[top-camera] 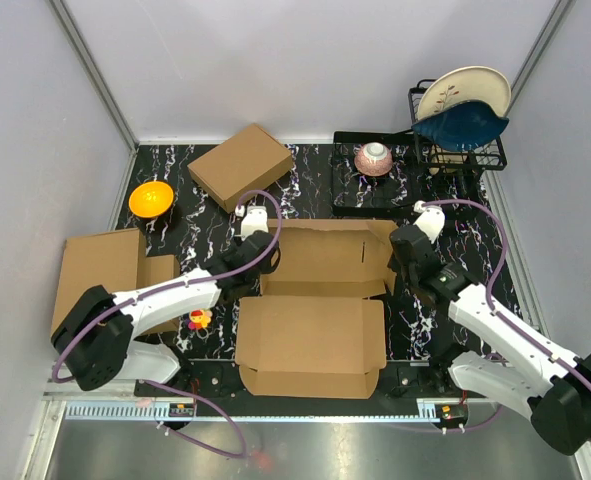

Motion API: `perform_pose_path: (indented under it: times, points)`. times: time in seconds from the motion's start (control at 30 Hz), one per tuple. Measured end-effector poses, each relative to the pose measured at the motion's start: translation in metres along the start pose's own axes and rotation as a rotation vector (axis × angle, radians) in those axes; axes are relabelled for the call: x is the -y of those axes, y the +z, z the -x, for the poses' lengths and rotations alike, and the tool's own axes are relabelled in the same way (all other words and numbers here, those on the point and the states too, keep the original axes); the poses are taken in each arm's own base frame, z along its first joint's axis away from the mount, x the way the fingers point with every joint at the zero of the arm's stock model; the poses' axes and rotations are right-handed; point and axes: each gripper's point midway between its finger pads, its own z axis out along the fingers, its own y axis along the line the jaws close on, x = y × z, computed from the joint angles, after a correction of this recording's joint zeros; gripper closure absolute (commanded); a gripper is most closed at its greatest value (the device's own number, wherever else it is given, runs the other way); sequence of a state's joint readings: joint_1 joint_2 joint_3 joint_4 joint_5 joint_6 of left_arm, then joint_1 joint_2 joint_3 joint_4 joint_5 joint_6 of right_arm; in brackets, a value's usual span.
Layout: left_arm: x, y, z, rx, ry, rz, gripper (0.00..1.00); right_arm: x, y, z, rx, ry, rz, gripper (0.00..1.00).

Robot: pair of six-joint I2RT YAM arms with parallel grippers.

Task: Fold the paper box
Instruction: Fold the paper box at the center of the board.

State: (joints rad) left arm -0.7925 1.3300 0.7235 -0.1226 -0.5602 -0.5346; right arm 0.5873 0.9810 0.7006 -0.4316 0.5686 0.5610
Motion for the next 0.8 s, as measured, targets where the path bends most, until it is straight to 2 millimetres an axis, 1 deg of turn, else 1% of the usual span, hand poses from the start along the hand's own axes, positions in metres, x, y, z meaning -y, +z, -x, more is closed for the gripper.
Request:
perform_pose_path:
  times: [0.03, 0.07, 0.17, 0.33, 0.5, 0.7, 0.8]
  points:
    - [0.001, -0.001, 0.0, 0.012, 0.004, 0.001, 1.0, -0.003, -0.001, 0.001, 0.001, 0.006, 0.018, 0.86]
    - [0.001, -0.001, 0.0, 0.02, 0.01, 0.002, 1.0, -0.007, -0.002, 0.003, 0.003, 0.015, 0.037, 0.93]
    - [0.003, -0.002, 0.0, 0.045, 0.017, 0.006, 1.0, -0.014, -0.006, 0.004, -0.002, 0.029, 0.085, 1.0]
    - [0.001, -0.001, 0.005, 0.074, 0.016, 0.023, 1.0, -0.022, -0.01, 0.001, -0.026, 0.045, 0.134, 1.0]
    - [0.0, 0.001, 0.005, 0.087, 0.023, 0.046, 1.0, -0.03, -0.014, 0.001, -0.048, 0.064, 0.171, 1.0]
    - [0.004, 0.001, 0.004, 0.113, 0.042, 0.058, 1.0, -0.041, -0.02, 0.001, -0.08, 0.102, 0.222, 1.0]
    - [0.007, 0.0, 0.004, 0.125, 0.048, 0.059, 1.0, -0.048, -0.027, 0.003, -0.091, 0.123, 0.266, 1.0]
